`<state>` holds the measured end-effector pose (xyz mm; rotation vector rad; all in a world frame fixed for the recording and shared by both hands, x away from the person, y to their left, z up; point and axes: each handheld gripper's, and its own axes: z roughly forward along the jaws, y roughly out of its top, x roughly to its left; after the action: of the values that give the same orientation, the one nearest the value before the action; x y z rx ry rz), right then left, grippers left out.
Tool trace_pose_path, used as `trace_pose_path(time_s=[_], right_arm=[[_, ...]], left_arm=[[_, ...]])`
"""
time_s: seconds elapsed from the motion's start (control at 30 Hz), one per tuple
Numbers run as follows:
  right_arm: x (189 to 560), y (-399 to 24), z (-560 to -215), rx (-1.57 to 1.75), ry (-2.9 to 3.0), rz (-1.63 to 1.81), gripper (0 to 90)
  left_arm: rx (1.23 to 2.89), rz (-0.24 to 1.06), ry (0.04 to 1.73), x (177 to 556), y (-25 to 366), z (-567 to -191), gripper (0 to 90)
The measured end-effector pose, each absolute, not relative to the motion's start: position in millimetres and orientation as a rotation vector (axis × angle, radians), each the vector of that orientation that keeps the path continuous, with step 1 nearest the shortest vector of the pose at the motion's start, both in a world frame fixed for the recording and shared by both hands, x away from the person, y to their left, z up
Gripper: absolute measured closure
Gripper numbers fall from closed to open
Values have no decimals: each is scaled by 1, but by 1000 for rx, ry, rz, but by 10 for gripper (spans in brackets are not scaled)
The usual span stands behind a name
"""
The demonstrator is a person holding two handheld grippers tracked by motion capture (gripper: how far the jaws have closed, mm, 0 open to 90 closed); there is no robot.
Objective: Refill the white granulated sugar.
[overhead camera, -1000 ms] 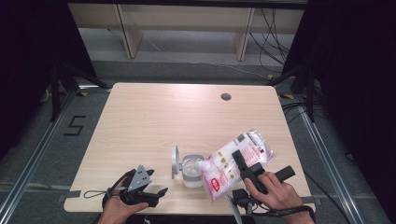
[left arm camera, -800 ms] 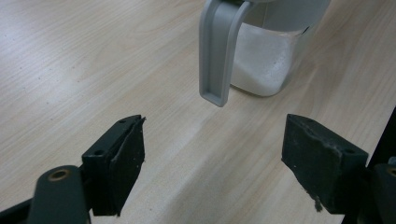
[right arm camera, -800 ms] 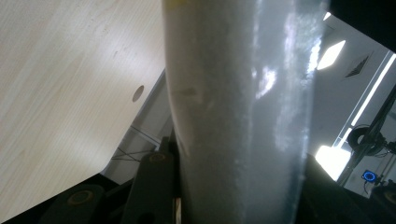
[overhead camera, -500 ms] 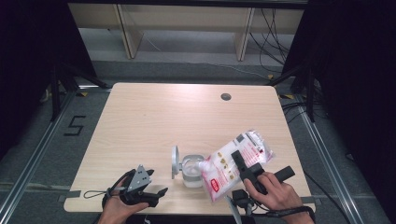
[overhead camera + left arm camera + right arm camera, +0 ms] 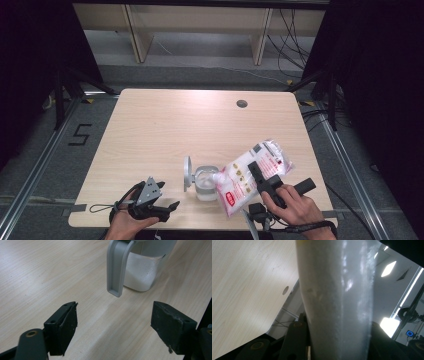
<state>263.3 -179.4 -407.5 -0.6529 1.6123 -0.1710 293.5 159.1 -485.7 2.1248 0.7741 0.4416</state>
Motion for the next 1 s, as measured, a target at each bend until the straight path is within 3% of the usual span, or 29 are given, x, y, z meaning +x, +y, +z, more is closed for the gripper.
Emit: trace_pose_path(time_s=[1.0], right_arm=[[262,-180,-406,-642,1615,-168,704]], left_arm=[[2115,437,774,293,158,-486,209]])
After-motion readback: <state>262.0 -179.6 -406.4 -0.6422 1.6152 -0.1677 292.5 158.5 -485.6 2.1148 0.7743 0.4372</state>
